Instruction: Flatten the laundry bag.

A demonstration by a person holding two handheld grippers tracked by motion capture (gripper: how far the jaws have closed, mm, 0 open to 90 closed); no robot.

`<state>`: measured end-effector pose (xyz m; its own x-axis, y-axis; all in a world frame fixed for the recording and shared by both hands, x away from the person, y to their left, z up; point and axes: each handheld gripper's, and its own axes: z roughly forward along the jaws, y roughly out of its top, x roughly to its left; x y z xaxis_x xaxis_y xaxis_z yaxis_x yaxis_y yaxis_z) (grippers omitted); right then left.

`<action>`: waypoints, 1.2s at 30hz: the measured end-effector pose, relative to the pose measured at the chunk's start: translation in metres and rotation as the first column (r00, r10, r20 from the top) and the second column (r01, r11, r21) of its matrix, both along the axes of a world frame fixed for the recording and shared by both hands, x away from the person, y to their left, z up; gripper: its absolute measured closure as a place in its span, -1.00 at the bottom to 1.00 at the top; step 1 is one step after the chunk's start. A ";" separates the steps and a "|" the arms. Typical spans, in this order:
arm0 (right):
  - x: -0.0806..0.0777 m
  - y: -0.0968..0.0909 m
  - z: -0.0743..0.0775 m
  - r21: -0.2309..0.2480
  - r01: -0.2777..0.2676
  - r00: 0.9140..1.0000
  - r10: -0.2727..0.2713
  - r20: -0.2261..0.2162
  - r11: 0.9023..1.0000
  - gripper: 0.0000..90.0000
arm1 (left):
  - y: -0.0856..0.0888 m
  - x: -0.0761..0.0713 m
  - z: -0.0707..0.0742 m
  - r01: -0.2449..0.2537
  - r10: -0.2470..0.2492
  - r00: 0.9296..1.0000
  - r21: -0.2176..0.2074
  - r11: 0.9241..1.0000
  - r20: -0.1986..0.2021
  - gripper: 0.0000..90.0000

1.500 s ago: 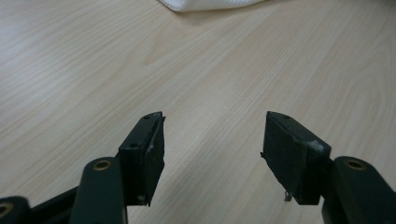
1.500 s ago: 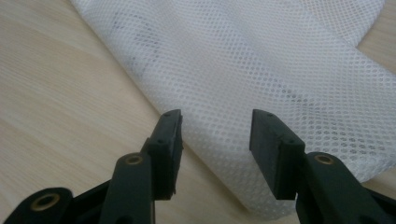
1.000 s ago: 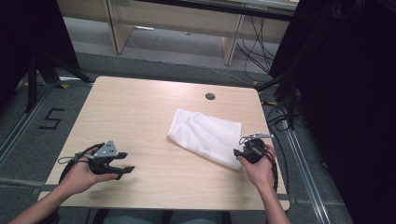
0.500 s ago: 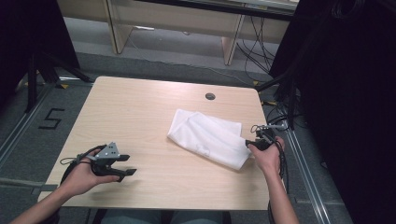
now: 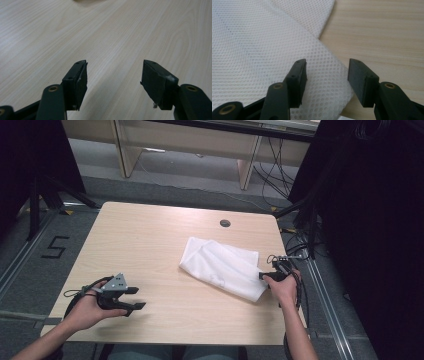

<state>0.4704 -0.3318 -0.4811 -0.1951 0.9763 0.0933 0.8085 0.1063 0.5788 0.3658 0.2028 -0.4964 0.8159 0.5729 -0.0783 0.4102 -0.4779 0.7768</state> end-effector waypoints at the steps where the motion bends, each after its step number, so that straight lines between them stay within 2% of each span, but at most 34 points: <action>1: -0.001 0.000 0.001 -0.001 -0.010 1.000 0.010 -0.012 1.000 0.11 | 0.000 0.000 0.000 0.002 -0.002 1.000 0.000 1.000 0.004 -0.18; 2: -0.001 0.000 0.000 0.002 -0.003 1.000 0.004 -0.012 1.000 0.12 | 0.001 0.001 -0.001 0.007 -0.007 1.000 0.020 1.000 0.008 -0.18; 3: -0.002 0.003 -0.001 0.016 0.049 0.999 -0.049 -0.024 0.999 0.13 | 0.001 0.001 -0.001 0.007 -0.007 1.000 0.020 1.000 0.008 -0.18; 4: -0.002 0.002 -0.001 0.019 0.034 0.999 -0.033 -0.034 0.999 0.13 | 0.000 0.000 -0.001 0.007 -0.007 1.000 0.001 1.000 0.001 -0.18; 6: -0.001 0.001 -0.003 0.021 0.017 1.000 -0.016 -0.024 1.000 0.17 | 0.000 0.001 0.000 0.012 -0.012 1.000 0.017 1.000 0.007 -0.18; 10: -0.002 -0.001 0.002 0.022 0.026 1.000 -0.026 -0.009 0.999 0.16 | 0.001 0.001 0.000 0.010 -0.010 1.000 0.016 1.000 0.009 -0.18; 11: -0.001 -0.005 0.005 -0.008 0.028 0.999 -0.028 0.030 1.000 0.09 | 0.001 0.001 0.000 0.011 -0.011 1.000 0.018 1.000 0.008 -0.18; 13: -0.002 -0.007 0.006 0.017 0.045 0.998 -0.046 0.041 0.999 0.01 | 0.001 0.001 0.000 0.012 -0.012 1.000 0.021 1.000 0.010 -0.18; 15: -0.002 -0.007 0.004 0.026 0.050 0.998 -0.051 0.040 0.998 -0.01 | 0.001 0.001 0.000 0.020 -0.020 1.000 0.026 0.999 0.016 -0.18; 16: -0.003 -0.008 0.001 0.008 0.054 0.998 -0.054 0.019 0.999 -0.05 | 0.001 0.001 0.001 0.027 -0.027 1.000 0.021 0.999 0.013 -0.18; 21: -0.002 -0.012 -0.001 -0.007 0.073 0.997 -0.072 0.030 0.997 -0.10 | 0.000 0.000 0.001 0.024 -0.024 1.000 0.022 0.999 0.014 -0.18; 22: -0.002 -0.013 -0.001 0.004 0.067 0.997 -0.067 0.035 0.998 -0.11 | 0.002 0.001 0.001 0.030 -0.030 0.999 0.044 0.999 0.019 -0.18; 23: -0.002 -0.013 -0.001 -0.001 0.085 0.996 -0.085 0.036 0.996 -0.11 | 0.001 0.001 0.001 0.028 -0.028 1.000 0.030 0.999 0.013 -0.18; 25: -0.003 -0.014 -0.005 0.016 0.076 0.997 -0.076 0.013 0.997 -0.09 | 0.001 0.001 0.001 0.029 -0.030 0.999 0.028 0.999 0.013 -0.18; 26: -0.002 -0.014 -0.008 0.017 0.070 0.998 -0.070 0.007 0.997 -0.06 | 0.000 0.000 0.000 0.027 -0.027 1.000 0.024 0.999 0.012 -0.18; 27: -0.003 -0.013 -0.011 0.027 0.089 0.996 -0.089 -0.016 0.996 0.03 | 0.000 -0.001 0.000 0.018 -0.018 1.000 0.021 1.000 0.002 -0.18; 28: -0.003 -0.014 -0.012 0.038 0.062 0.998 -0.062 -0.007 0.997 0.09 | 0.000 -0.001 0.000 0.018 -0.018 1.000 0.021 1.000 0.002 -0.18; 32: -0.003 -0.011 -0.011 0.018 0.034 0.999 -0.034 -0.018 0.999 0.30 | 0.000 -0.001 0.000 0.019 -0.019 1.000 0.021 1.000 0.006 -0.18; 34: -0.003 -0.007 -0.008 -0.036 0.014 0.999 -0.015 -0.038 0.999 0.49 | 0.000 0.000 0.000 0.021 -0.021 1.000 0.027 0.999 0.009 -0.18; 35: -0.003 -0.007 -0.008 -0.036 0.014 0.999 -0.015 -0.038 0.999 0.49 | 0.000 0.000 -0.001 0.022 -0.023 1.000 0.027 0.999 0.008 -0.18; 36: -0.003 -0.005 -0.009 -0.058 0.004 0.999 -0.006 -0.039 0.998 0.61 | 0.000 0.000 0.000 0.023 -0.024 1.000 0.028 0.999 0.009 -0.18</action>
<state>0.4679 -0.3368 -0.4899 -0.1874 0.9813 0.0439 0.8312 0.1346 0.5394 0.3655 0.2031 -0.4968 0.8298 0.5554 -0.0548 0.3913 -0.5090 0.7667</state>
